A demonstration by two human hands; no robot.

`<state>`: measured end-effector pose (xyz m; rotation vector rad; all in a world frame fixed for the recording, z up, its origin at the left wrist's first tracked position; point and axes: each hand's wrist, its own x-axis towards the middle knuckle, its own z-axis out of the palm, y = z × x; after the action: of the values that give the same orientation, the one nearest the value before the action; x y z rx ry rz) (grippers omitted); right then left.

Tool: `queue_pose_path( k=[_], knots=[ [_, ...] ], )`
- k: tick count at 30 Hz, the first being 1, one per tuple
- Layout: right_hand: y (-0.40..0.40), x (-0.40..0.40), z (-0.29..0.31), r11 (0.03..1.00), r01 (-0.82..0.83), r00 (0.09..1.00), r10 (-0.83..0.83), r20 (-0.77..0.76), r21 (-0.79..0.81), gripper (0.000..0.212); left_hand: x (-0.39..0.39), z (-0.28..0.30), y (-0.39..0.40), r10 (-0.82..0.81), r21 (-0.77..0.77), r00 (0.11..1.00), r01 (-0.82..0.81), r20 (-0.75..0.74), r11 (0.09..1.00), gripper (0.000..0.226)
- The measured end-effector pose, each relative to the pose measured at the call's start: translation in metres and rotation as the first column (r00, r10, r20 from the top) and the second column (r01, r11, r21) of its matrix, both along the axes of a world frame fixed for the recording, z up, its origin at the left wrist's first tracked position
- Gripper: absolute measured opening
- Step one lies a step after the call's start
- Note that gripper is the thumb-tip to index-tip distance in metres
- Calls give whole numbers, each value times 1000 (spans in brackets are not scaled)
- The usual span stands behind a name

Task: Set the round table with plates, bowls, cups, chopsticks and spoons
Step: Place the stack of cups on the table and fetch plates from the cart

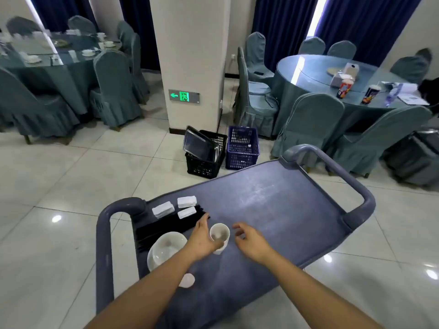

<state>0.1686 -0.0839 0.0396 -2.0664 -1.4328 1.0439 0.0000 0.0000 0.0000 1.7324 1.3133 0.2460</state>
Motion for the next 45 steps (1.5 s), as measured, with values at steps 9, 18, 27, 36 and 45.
queue_pose_path(
  k=[9, 18, 27, 36, 45],
  knots=[
    [-14, 12, -14, 995, 21, 999, -16, 45, -93, 42, 5, -40, 7, -41, -102, 997, 48, 69, 994, 86],
    [-40, 38, -33, 992, 64, 997, -57, 61, -112, 39, 17, -35, -7, -85, -36, 995, 87, 57, 996, 68],
    [-92, 77, -11, 994, 101, 994, -100, -34, 47, 52, 87, 10, -61, -323, 11, 939, 324, 117, 946, 70],
    [-237, 182, 16, 916, 334, 943, -327, -67, 222, 58, 225, 60, -166, -579, 104, 784, 572, 225, 814, 75],
    [-448, 272, 24, 722, 646, 753, -657, -45, 248, 68, 387, 71, -333, -815, 87, 509, 831, 277, 549, 72]
  ],
)
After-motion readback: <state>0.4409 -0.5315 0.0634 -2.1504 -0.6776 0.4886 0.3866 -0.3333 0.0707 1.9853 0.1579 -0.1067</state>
